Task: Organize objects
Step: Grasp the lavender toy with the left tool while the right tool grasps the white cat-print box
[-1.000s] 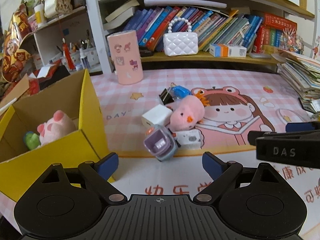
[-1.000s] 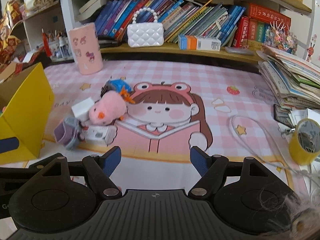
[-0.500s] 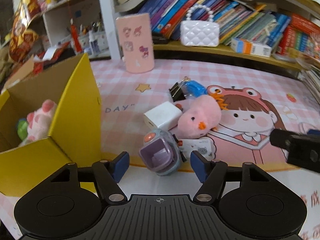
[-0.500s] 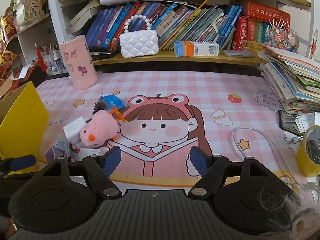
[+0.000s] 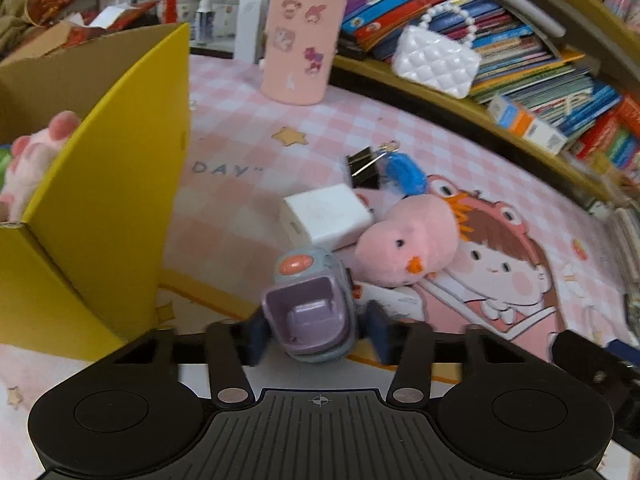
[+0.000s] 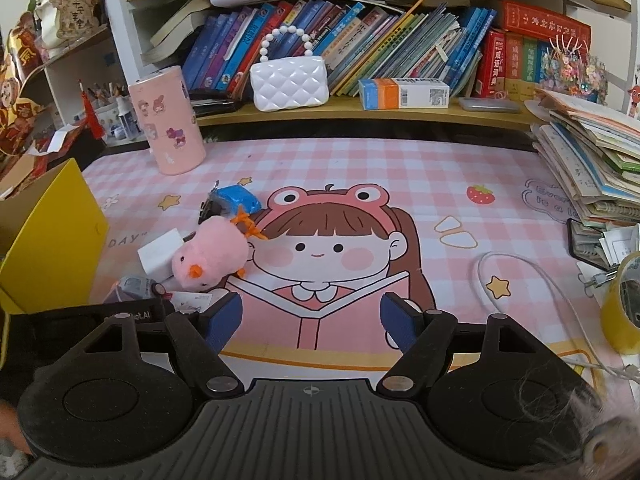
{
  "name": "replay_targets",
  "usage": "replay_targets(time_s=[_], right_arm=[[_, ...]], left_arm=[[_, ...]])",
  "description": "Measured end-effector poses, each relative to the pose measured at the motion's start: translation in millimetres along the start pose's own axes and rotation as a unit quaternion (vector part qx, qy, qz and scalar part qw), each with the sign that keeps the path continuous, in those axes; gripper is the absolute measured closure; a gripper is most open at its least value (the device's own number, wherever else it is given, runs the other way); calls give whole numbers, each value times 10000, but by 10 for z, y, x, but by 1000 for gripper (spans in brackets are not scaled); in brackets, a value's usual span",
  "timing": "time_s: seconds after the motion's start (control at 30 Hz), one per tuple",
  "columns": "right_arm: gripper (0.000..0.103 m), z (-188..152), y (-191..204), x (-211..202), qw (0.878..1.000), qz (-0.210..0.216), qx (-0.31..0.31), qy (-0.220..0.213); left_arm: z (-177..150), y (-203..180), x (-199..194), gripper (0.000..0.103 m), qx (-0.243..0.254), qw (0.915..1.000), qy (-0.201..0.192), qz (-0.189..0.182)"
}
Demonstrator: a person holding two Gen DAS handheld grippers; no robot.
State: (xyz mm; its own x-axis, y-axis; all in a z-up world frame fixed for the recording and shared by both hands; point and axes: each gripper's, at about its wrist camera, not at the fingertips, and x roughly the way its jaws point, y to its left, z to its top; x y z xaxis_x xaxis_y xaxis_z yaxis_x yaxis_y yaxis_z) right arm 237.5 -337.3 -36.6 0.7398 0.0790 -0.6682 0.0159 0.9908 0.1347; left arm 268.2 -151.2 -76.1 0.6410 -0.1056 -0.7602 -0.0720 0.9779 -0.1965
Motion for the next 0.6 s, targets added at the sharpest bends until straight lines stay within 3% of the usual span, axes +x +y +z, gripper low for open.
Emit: replay_targets(time_s=[0.23,0.37,0.47,0.6], right_arm=[[29,-26,66,32,9999,104,-64,63],[28,-30,141,124,9994,277,-158,165],[22,-56,262,255,9978,457,-380,277],[18,-123,487,470,9936,701,-756,468]], left_arm=[[-90,21,-272,61,359,9993,-42,-62],[-210,81,-578,61,847,9963,-115,-122],[-308,160,-772,61,1111,9937,-113,-45],[-374,326,-921,61,992,9947,-111,264]])
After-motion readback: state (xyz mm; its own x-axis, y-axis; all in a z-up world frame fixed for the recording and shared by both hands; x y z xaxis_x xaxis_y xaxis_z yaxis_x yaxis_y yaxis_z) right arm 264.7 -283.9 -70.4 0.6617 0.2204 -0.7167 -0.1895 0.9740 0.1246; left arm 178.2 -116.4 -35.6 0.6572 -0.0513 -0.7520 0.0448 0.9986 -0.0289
